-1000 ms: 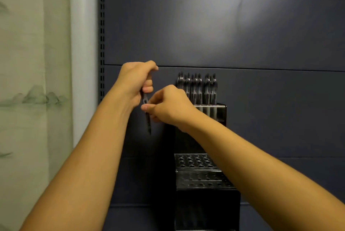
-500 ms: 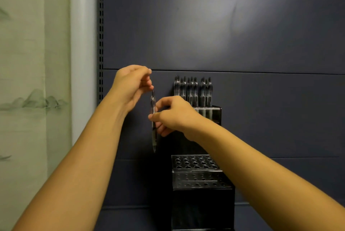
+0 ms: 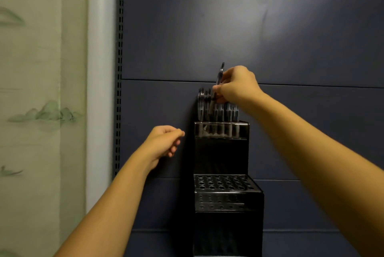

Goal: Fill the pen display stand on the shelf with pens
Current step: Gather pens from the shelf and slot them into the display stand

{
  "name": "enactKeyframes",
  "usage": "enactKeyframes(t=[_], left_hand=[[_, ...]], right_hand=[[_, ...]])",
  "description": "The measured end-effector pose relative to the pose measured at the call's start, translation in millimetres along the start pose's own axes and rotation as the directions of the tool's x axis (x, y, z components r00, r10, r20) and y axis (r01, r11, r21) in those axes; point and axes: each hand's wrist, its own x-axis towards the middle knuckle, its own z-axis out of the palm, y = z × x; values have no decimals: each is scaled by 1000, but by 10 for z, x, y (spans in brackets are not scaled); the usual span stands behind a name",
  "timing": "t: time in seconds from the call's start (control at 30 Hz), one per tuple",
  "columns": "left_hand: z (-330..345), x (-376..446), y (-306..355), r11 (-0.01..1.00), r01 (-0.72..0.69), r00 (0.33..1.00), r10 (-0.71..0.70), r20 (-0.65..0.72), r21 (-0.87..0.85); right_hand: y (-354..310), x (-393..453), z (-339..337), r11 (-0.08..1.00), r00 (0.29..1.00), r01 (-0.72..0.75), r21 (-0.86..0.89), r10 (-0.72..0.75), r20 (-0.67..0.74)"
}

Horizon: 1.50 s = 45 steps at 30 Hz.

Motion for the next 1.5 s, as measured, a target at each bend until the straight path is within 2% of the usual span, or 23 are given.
enactKeyframes(t=[0.13,0.3,0.77,1.1,1.27,1.5], left_hand=[[33,-35,-69,1000,31,999,-31,23,5],[48,-72,-110,999,36,999,-37,40,25],[67,-53,-182,999,44,999,-44,8,-1],[61,-102,-181,998,62,998,-63,-28,-12],[105,-145,-84,999,52,998,-52,-47,9],[135,-247,24,984,17,995,2,-105,176]], right_hand=[[39,19,94,1000,999,-5,-23,5,37],[50,80,109,989,999,43,-140,-40,22],[78,-26,272,962,978,35,-271,23,208],[217,-116,271,964,990,-1,-266,39,137],[315,-113,297,982,988,-14,-190,42,147],[397,-260,267,981,994,47,-187,-28,107]])
